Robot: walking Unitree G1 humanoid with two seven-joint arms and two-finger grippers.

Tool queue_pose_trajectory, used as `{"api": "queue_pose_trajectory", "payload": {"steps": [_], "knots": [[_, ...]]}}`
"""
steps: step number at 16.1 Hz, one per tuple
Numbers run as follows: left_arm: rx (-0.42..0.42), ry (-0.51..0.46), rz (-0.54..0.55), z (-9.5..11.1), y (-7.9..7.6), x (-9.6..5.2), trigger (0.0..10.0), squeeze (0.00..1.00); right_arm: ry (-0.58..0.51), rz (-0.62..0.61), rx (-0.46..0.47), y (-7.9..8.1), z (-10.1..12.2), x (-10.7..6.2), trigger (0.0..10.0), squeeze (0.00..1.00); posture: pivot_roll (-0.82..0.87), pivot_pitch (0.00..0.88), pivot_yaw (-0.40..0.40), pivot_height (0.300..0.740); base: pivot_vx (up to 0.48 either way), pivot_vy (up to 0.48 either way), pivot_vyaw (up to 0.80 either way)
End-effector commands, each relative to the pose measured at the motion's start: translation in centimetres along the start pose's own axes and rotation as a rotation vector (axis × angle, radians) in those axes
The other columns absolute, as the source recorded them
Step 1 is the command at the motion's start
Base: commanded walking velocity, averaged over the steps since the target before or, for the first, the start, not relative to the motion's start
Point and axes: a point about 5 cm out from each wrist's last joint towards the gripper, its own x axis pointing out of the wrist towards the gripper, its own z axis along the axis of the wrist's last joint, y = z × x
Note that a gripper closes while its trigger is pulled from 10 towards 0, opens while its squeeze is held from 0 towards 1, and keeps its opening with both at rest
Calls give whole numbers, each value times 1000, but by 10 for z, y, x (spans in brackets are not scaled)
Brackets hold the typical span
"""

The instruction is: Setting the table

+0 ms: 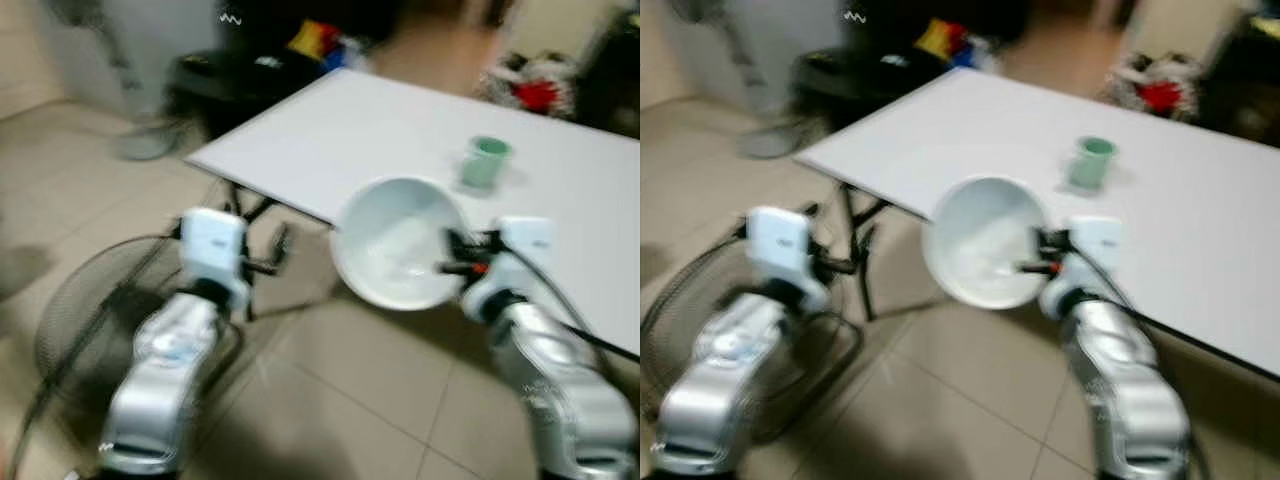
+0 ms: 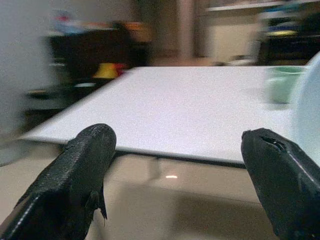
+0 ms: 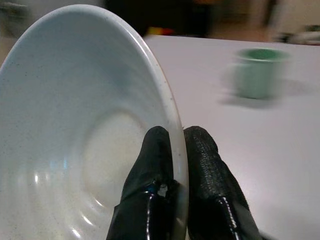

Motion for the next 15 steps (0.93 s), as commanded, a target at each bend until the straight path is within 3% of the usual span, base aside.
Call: {"api": "queue_pose_trajectory", "payload": {"steps": [1, 12, 15], "knots": [[21, 2, 34, 0, 9, -4, 10000, 0, -38, 41, 22, 9, 9, 2, 10000, 0, 81, 0, -16, 740, 304, 0, 0], [16, -2, 36, 0, 10, -2, 10000, 0, -25, 28, 56, 9, 10, 5, 10000, 0, 78, 0, -14, 740, 304, 0, 0], [14, -1, 29, 0, 9, -2, 10000, 0, -14, 24, 71, 8, 10, 5, 10000, 0, 76, 0, -12, 740, 304, 0, -788]]}}
